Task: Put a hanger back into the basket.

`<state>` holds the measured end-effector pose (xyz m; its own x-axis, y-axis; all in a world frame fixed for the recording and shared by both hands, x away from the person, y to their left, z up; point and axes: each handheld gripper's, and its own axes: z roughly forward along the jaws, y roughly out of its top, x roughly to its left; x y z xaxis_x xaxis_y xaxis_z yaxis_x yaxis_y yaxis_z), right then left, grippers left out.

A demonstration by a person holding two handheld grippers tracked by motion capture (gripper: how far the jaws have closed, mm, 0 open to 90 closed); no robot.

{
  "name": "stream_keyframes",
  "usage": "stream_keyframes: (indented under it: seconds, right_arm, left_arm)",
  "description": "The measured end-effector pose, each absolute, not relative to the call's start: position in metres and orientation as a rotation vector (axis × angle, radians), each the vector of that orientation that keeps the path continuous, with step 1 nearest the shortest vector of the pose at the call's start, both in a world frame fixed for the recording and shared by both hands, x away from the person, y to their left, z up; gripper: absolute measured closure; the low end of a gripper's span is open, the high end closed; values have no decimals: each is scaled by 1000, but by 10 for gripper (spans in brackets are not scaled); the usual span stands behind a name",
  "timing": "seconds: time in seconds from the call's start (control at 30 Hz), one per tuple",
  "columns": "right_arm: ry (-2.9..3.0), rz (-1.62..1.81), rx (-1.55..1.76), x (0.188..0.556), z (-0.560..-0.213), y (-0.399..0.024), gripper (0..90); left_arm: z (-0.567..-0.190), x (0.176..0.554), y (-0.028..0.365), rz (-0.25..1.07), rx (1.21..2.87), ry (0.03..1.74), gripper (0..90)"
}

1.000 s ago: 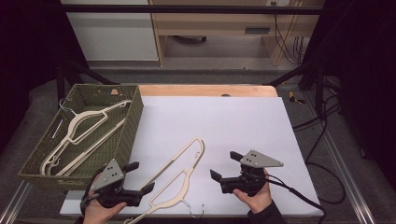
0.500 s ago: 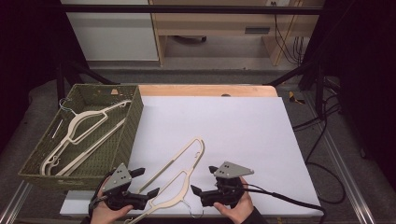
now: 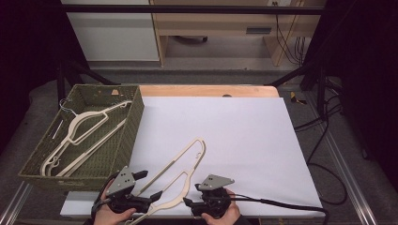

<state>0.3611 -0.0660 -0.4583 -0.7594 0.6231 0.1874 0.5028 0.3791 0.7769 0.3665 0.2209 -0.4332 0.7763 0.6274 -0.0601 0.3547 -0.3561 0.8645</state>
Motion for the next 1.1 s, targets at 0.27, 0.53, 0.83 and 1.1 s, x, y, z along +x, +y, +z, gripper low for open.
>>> stream_keyframes:
  seconds: [0.27,0.53,0.83,1.1]
  right_arm:
    - [2561,1258,998,358,-474,-56,571]
    - [2598,1233,1000,357,-482,-52,705]
    - [2587,1204,985,356,-482,-53,786]
    - [2580,1173,998,355,-481,-51,837]
  left_arm:
    - [-436,367,219,339,1991,742,133]
    - [-437,367,217,337,1997,739,134]
    - [-438,366,215,339,2007,736,136]
    - [-440,365,210,341,2033,731,135]
